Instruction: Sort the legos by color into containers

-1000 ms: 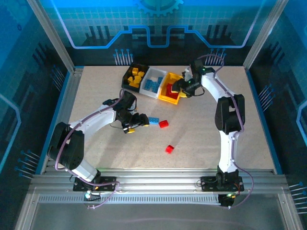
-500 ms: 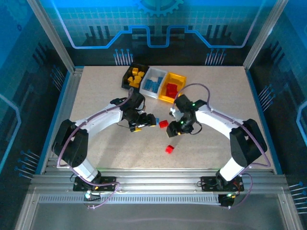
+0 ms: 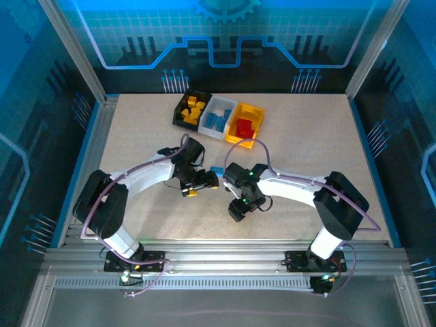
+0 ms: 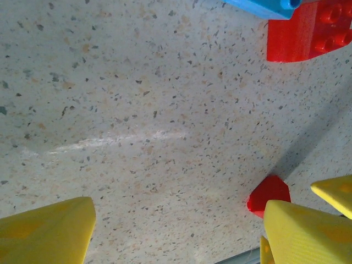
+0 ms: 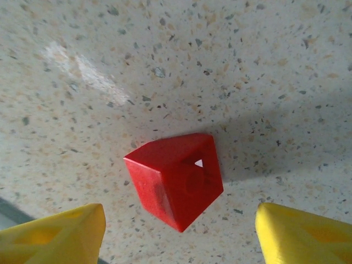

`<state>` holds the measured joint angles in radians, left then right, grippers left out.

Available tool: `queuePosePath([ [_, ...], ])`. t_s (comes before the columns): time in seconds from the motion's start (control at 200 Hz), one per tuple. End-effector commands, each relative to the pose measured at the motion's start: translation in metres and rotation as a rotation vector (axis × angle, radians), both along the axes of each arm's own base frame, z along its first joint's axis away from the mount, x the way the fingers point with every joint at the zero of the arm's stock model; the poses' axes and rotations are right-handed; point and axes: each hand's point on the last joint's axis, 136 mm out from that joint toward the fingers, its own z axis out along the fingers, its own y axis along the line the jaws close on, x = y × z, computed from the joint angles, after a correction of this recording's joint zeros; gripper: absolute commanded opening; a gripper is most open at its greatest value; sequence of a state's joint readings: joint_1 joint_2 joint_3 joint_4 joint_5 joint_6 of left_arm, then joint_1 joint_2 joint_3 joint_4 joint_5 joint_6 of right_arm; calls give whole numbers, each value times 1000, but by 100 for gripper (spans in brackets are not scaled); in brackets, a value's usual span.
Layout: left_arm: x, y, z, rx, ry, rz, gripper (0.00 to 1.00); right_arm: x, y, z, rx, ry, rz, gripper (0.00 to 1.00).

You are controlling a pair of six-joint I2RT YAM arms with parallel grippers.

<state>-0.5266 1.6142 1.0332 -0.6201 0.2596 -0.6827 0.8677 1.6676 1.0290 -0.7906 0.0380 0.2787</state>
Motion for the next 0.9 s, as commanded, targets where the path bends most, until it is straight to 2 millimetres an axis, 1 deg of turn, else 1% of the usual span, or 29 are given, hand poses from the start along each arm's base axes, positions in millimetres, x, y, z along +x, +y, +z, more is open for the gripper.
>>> queuePosePath([
  [0.0,-4,8,8,13,-23,23,81,6,2,-6,-43,-39,43,74],
  [0.09,-10,14,6,22,-19,36,81,7,2,-11,-61,-40,59,74],
  [0.26,-21,22,-1,32,1,52,82,18,9,-15,-77,-59,87,72],
  [0.395,-24,26,-1,32,0,62,83,23,14,-20,-101,-59,116,70],
  [0.485,-25,27,0,31,-5,64,83,23,16,-25,-113,-48,129,66],
  [0.64,-27,31,1,34,-4,69,83,19,9,-31,-153,-30,126,60],
  [0.78,-27,33,0,35,-6,74,83,15,1,-27,-174,-30,103,55],
  [0.895,-26,32,-1,31,-4,79,83,13,-1,-23,-169,-27,97,48],
])
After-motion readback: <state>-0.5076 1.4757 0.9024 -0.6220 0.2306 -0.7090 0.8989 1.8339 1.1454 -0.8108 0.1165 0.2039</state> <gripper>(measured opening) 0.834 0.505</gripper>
